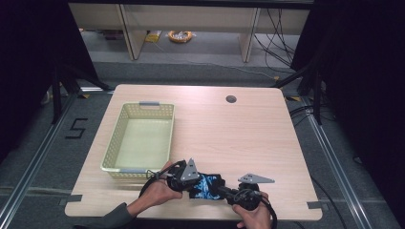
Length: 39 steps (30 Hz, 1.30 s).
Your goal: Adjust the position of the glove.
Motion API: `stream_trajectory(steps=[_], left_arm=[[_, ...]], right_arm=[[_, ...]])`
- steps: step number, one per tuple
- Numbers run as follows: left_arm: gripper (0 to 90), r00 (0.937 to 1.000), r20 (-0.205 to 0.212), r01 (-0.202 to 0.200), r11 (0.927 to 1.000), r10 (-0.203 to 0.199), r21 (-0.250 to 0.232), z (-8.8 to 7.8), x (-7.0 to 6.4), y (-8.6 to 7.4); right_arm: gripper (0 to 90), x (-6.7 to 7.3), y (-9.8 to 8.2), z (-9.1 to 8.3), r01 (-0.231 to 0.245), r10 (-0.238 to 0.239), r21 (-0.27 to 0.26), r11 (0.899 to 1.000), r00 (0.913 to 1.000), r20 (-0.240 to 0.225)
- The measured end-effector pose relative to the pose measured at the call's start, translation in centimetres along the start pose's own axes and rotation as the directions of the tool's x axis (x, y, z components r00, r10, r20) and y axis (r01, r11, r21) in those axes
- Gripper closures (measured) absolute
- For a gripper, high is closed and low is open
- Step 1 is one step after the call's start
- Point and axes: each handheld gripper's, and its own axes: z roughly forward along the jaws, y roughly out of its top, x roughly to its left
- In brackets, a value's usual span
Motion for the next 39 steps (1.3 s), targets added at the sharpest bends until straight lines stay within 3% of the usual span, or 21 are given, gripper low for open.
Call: stream_trajectory(steps=[3,5,7,12,13,14,17,18,19,20,21,22,25,27,30,31,32,34,35,37,39], left_arm=[[77.7,0.9998,-0.015,0.013,0.9999,-0.013,0.001,0.0,0.2,-0.3],[77.0,0.9995,-0.027,0.014,0.9998,-0.014,0.01,-0.3,0.4,-0.5],[73.9,0.9988,-0.027,0.041,0.9991,-0.042,-0.002,-0.4,0.4,-0.6],[68.4,0.9969,-0.064,0.046,0.9989,-0.046,-0.006,-1.5,0.4,-0.4],[67.0,0.9959,-0.062,0.064,0.9977,-0.065,-0.021,-1.6,0.3,-0.4],[66.4,0.9959,-0.069,0.057,0.998,-0.059,-0.025,-1.8,0.5,-0.4],[64.9,0.9894,-0.09,0.109,0.9924,-0.114,-0.056,-1.9,0.5,-0.6],[64.1,0.988,-0.087,0.122,0.9905,-0.127,-0.063,-2.0,0.6,-0.6],[64.1,0.9895,-0.087,0.11,0.992,-0.115,-0.062,-2.0,0.8,-0.6],[63.4,0.9882,-0.098,0.112,0.9916,-0.118,-0.065,-2.1,0.8,-0.6],[62.8,0.9866,-0.085,0.133,0.9882,-0.139,-0.076,-2.1,0.6,-0.5],[61.7,0.9869,-0.092,0.126,0.9894,-0.132,-0.072,-2.3,0.6,-0.5],[58.5,0.9843,-0.07,0.154,0.9822,-0.162,-0.108,-2.7,0.1,-0.4],[57.2,0.9867,-0.056,0.148,0.9854,-0.153,-0.084,-3.3,-0.3,-0.5],[52.9,0.9811,-0.017,0.191,0.9772,-0.193,-0.093,-3.8,-1.0,-1.1],[51.6,0.9811,-0.005,0.192,0.9777,-0.193,-0.084,-4.0,-1.1,-1.3],[50.8,0.9784,0.011,0.206,0.9746,-0.206,-0.087,-4.1,-1.3,-1.6],[48.8,0.9787,0.016,0.205,0.9762,-0.205,-0.07,-4.3,-1.4,-2.1],[47.5,0.97,0.024,0.243,0.9679,-0.242,-0.065,-4.3,-1.5,-2.4],[45.6,0.9529,0.058,0.301,0.952,-0.298,-0.057,-4.4,-1.3,-2.9],[44.9,0.9429,0.063,0.33,0.9428,-0.327,-0.046,-4.3,-1.1,-3.4]], right_arm=[[79.8,0.1,-0.2,0.1,-0.032,0.032,0.018,0.999,0.9994,0.009],[78.8,0.1,-0.2,0.2,-0.026,0.026,0.021,0.999,0.9996,0.006],[75.3,-0.1,-0.2,0.1,0.015,-0.017,0.034,0.999,0.9992,0.037],[66.9,0.0,-0.3,-0.2,0.022,-0.025,0.043,0.999,0.9974,0.068],[65.4,0.3,-0.3,-0.3,0.001,-0.005,0.047,0.999,0.9976,0.07],[64.2,0.1,-0.3,-0.4,0.032,-0.035,0.045,0.998,0.9963,0.078],[60.7,0.7,-0.6,-0.5,-0.013,0.009,0.055,0.998,0.997,0.077],[60.0,0.4,-0.5,-0.6,0.045,-0.049,0.054,0.998,0.9944,0.093],[59.1,0.5,-0.5,-0.7,0.045,-0.051,0.059,0.997,0.994,0.097],[58.7,0.9,-0.6,-0.7,0.014,-0.02,0.065,0.998,0.9948,0.099],[58.7,0.6,-0.5,-0.7,0.058,-0.064,0.064,0.996,0.9928,0.101],[58.4,0.6,-0.5,-0.8,0.063,-0.069,0.06,0.996,0.9922,0.104],[56.2,0.7,-0.4,-0.9,0.088,-0.094,0.06,0.994,0.9886,0.117],[56.2,0.8,-0.3,-1.2,0.115,-0.121,0.05,0.992,0.9847,0.125],[56.3,1.2,0.1,-1.6,0.144,-0.149,0.05,0.988,0.9817,0.119],[56.4,1.1,0.2,-1.7,0.174,-0.178,0.045,0.984,0.9756,0.128],[56.5,1.1,0.3,-1.8,0.183,-0.188,0.05,0.982,0.9728,0.135],[56.1,1.1,0.4,-2.0,0.194,-0.2,0.057,0.979,0.97,0.138],[55.1,1.0,0.4,-1.9,0.175,-0.18,0.05,0.983,0.9774,0.112],[53.5,0.6,0.6,-2.1,0.165,-0.169,0.041,0.985,0.9787,0.117],[48.4,0.3,1.0,-2.1,0.149,-0.153,0.042,0.988,0.9794,0.132]])
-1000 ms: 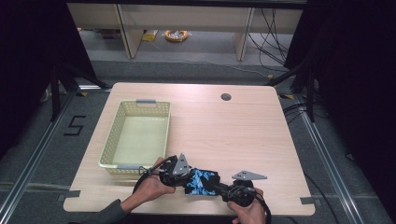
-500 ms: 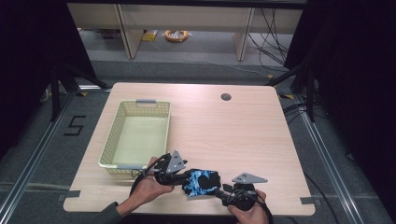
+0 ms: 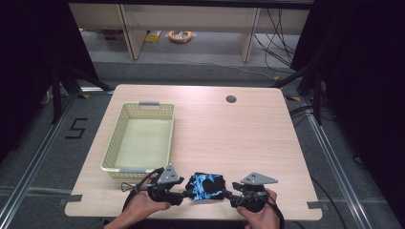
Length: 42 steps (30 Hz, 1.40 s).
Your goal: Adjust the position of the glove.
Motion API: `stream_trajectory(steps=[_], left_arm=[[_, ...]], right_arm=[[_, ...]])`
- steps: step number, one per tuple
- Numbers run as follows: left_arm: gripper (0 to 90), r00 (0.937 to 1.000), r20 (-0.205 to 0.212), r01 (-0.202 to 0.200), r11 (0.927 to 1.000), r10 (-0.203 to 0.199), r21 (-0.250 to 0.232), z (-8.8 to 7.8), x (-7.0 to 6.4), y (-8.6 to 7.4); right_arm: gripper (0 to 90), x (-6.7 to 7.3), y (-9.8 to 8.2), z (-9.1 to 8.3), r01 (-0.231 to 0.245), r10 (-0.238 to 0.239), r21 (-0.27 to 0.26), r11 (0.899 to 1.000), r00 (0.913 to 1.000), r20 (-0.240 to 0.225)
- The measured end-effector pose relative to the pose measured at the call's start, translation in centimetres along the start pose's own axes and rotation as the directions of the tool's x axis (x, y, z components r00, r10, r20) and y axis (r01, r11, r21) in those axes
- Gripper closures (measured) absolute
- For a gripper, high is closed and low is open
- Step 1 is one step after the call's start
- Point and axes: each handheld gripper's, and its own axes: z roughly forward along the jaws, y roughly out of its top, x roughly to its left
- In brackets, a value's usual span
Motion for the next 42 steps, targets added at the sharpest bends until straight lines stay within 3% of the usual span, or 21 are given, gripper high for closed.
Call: stream_trajectory(steps=[2,3,5,8,9,10,12,13,15,18,20,22,26,27,29,30,31,33,37,40,42], left_arm=[[43.5,0.9989,-0.003,0.047,0.9988,-0.047,0.008,0.3,0.2,-0.3],[42.8,0.9979,-0.003,0.065,0.9977,-0.065,0.018,0.4,0.3,-0.4],[40.6,0.9965,0.008,0.083,0.9962,-0.083,0.026,0.7,0.5,-0.5],[36.6,0.993,0.008,0.118,0.9927,-0.118,0.026,1.0,0.3,-0.4],[35.4,0.9937,0.007,0.111,0.9935,-0.112,0.024,1.1,0.2,-0.3],[34.4,0.9944,0.009,0.104,0.9938,-0.105,0.037,1.2,0.2,-0.3],[33.2,0.9907,0.013,0.135,0.9906,-0.136,0.02,1.6,-0.1,-0.2],[33.1,0.9922,0.014,0.123,0.9918,-0.123,0.036,1.6,0.0,-0.2],[32.8,0.9899,0.011,0.141,0.9894,-0.142,0.035,2.0,-0.1,-0.1],[32.6,0.9907,0.014,0.135,0.9897,-0.136,0.047,2.3,-0.2,-0.1],[32.6,0.9921,0.004,0.125,0.991,-0.126,0.046,2.6,-0.3,0.0],[32.6,0.9931,0.005,0.117,0.9918,-0.117,0.053,2.8,-0.4,0.1],[32.8,0.9921,-0.003,0.125,0.9895,-0.125,0.072,3.4,-0.4,0.0],[32.9,0.9938,-0.014,0.111,0.9912,-0.11,0.073,3.4,-0.4,0.1],[34.3,0.9951,-0.013,0.099,0.9919,-0.098,0.08,3.4,-0.6,0.2],[34.9,0.9963,-0.017,0.085,0.9931,-0.084,0.081,3.5,-0.6,0.2],[35.3,0.9958,-0.017,0.091,0.9929,-0.09,0.077,3.6,-0.9,0.2],[37.5,0.998,-0.029,0.058,0.9947,-0.056,0.085,3.7,-1.0,0.2],[46.7,0.9996,-0.016,0.025,0.9961,-0.023,0.085,3.6,-1.2,0.1],[58.2,0.9991,0.01,0.04,0.9971,-0.041,0.065,3.6,-1.3,0.0],[65.3,0.9994,0.014,0.031,0.9976,-0.032,0.061,3.6,-1.3,-0.1]], right_arm=[[44.8,-0.3,0.4,0.2,-0.026,0.026,0.018,1.0,0.9997,0.004],[44.0,-0.1,0.6,0.3,-0.078,0.078,0.017,0.997,0.9969,-0.009],[42.4,-0.8,1.2,0.7,-0.047,0.047,0.015,0.999,0.9989,-0.007],[41.3,-1.3,2.2,1.5,-0.074,0.075,0.018,0.997,0.9971,-0.016],[40.7,-1.4,2.6,1.8,-0.072,0.072,0.014,0.997,0.9971,-0.024],[40.2,-1.5,3.0,2.1,-0.083,0.084,0.026,0.996,0.9958,-0.037],[40.4,-1.5,3.6,3.0,-0.093,0.096,0.053,0.994,0.9939,-0.055],[40.4,-1.6,3.8,3.4,-0.081,0.085,0.072,0.994,0.995,-0.052],[40.8,-1.7,3.9,4.3,-0.088,0.095,0.117,0.989,0.9943,-0.049],[42.5,-1.8,3.7,5.1,-0.097,0.102,0.207,0.973,0.9947,-0.013],[42.9,-2.0,3.4,5.2,-0.101,0.108,0.21,0.973,0.9937,-0.027],[43.6,-2.2,3.2,5.4,-0.111,0.116,0.219,0.969,0.9933,-0.01],[47.3,-2.3,3.0,5.4,-0.108,0.12,0.214,0.971,0.9919,-0.042],[48.8,-2.3,3.0,5.4,-0.111,0.119,0.215,0.97,0.9926,-0.025],[50.5,-2.3,2.9,5.5,-0.101,0.112,0.207,0.973,0.993,-0.039],[51.6,-2.1,2.9,5.4,-0.104,0.121,0.202,0.974,0.9901,-0.072],[52.6,-2.2,2.9,5.4,-0.106,0.123,0.199,0.974,0.9895,-0.076],[54.4,-2.3,2.8,5.4,-0.118,0.135,0.204,0.972,0.9884,-0.07],[58.4,-2.4,2.5,5.5,-0.094,0.112,0.169,0.981,0.9889,-0.097],[62.8,-2.5,2.3,5.5,-0.118,0.137,0.158,0.98,0.9842,-0.112],[71.6,-2.8,1.8,5.8,-0.165,0.188,0.139,0.977,0.966,-0.177]])
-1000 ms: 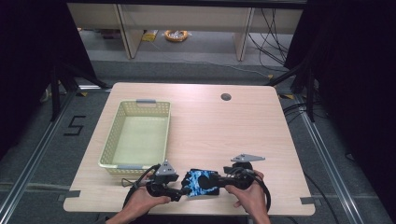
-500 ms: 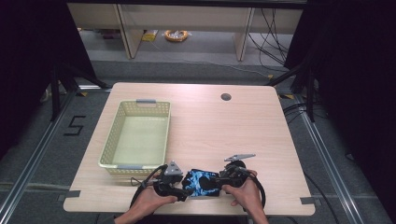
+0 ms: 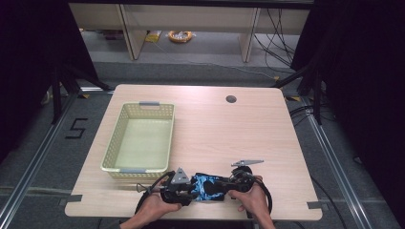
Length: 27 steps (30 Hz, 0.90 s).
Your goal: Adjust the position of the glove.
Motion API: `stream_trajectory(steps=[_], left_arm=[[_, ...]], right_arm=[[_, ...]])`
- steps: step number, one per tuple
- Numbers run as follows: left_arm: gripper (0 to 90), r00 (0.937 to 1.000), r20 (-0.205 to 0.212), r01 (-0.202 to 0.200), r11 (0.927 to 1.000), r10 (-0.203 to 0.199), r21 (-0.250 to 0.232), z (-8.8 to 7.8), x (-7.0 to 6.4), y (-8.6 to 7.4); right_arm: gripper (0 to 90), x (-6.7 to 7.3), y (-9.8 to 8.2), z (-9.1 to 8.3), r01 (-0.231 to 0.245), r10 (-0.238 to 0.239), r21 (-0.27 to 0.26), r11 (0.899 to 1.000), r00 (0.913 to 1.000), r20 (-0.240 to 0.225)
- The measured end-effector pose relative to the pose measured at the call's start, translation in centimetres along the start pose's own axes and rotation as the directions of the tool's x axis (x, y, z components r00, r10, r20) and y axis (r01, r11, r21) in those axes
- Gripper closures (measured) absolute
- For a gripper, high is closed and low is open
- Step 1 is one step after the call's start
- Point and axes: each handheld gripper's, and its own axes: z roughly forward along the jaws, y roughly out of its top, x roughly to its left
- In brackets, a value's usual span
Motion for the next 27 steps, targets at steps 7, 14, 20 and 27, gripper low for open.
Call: stream_trajectory(steps=[7,14,20,27], left_arm=[[72.7,0.9997,0.021,0.009,0.9999,-0.008,-0.012,-0.1,0.0,-0.2],[75.2,1.0,0.006,-0.004,0.9999,0.004,-0.014,-0.2,0.0,-0.1],[75.8,0.9995,0.009,-0.029,0.9993,0.029,-0.025,-0.6,-0.2,0.0],[76.0,0.9983,0.006,-0.057,0.998,0.057,-0.027,-1.0,-0.3,0.1]], right_arm=[[75.5,0.0,-0.2,-0.1,0.002,-0.002,-0.021,1.0,0.9995,-0.031],[77.7,0.2,-0.3,-0.5,0.005,-0.007,-0.042,0.999,0.9988,-0.047],[78.1,0.5,-0.1,-0.6,0.03,-0.033,-0.063,0.998,0.9984,-0.046],[78.1,0.8,-0.1,-1.0,0.024,-0.029,-0.076,0.997,0.9981,-0.054]])
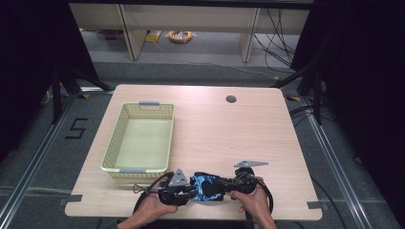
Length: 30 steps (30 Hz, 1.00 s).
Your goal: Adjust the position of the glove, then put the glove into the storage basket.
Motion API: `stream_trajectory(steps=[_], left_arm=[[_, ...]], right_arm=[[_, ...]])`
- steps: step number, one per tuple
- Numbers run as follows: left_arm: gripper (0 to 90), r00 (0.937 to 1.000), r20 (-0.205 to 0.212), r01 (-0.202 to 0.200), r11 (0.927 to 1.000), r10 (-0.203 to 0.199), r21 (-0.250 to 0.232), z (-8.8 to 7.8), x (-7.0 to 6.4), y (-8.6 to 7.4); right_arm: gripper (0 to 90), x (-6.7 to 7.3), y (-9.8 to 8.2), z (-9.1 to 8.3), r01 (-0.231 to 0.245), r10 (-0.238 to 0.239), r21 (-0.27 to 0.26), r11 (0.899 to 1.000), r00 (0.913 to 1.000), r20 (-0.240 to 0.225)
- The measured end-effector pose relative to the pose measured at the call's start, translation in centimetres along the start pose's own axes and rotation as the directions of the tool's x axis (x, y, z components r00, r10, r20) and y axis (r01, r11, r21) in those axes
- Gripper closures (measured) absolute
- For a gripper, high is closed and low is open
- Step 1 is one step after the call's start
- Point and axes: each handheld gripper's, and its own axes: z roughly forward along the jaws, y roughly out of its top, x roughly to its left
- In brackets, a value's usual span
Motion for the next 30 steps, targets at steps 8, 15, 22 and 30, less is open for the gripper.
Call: stream_trajectory(steps=[8,15,22,30], left_arm=[[76.1,0.9999,0.007,-0.01,0.9999,0.01,-0.008,-1.1,0.0,0.2],[76.1,0.9999,-0.006,-0.011,0.9998,0.011,-0.014,-1.7,0.1,0.2],[76.0,0.9991,-0.009,-0.042,0.9988,0.042,-0.027,-2.8,0.1,0.6],[76.0,0.9974,-0.041,-0.062,0.9969,0.06,-0.049,-5.2,0.3,1.8]], right_arm=[[78.2,0.7,0.3,-0.6,-0.01,0.009,-0.023,1.0,0.9988,-0.049],[78.2,1.0,0.6,-0.6,0.033,-0.034,-0.033,0.999,0.9987,-0.037],[78.2,1.8,1.2,-1.0,0.051,-0.053,-0.045,0.998,0.9969,-0.058],[78.2,3.4,2.7,-1.8,0.046,-0.052,-0.071,0.996,0.9949,-0.086]])
